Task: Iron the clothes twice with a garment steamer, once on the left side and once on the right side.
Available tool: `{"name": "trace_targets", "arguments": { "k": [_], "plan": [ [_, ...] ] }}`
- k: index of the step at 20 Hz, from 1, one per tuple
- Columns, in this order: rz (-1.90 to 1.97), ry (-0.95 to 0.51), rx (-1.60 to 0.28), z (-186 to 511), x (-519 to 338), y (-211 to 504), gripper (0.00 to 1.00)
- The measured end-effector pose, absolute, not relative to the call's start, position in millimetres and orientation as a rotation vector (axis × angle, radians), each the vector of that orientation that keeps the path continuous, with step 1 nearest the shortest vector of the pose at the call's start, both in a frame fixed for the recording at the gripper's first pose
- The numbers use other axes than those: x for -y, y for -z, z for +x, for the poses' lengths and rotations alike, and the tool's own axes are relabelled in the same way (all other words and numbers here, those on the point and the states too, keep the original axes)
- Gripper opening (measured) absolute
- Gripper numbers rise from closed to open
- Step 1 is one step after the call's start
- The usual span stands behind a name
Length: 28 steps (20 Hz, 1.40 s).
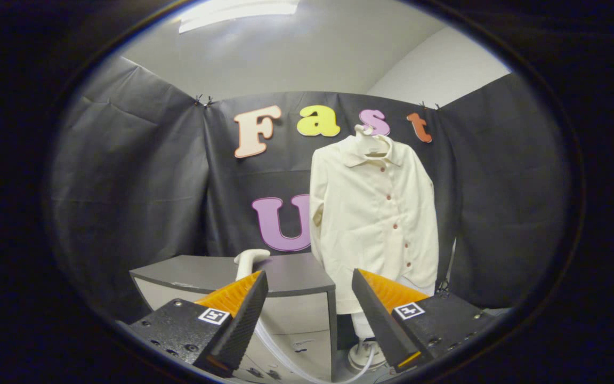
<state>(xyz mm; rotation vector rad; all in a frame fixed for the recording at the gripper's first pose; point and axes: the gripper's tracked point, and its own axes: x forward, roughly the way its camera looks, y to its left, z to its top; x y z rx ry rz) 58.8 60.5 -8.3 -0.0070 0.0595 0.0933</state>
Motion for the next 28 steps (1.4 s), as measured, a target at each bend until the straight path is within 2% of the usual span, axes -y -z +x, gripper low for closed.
{"name": "trace_targets", "arguments": {
  "k": [10, 17, 20, 23, 26, 28],
  "plan": [
    [-0.054, -0.244, -0.156, 168, -155, 11, 0.96],
    [-0.034, -0.332, -0.484, 242, -211, 85, 0.97],
    [0.0, -0.316, -0.635, 261, -221, 117, 0.97],
    [0.095, -0.285, -0.676, 278, -228, 125, 0.97],
    [0.15, -0.293, -0.738, 283, -238, 134, 0.92],
    [0.124, -0.344, -0.783, 273, -247, 140, 0.79]
  ]
}}
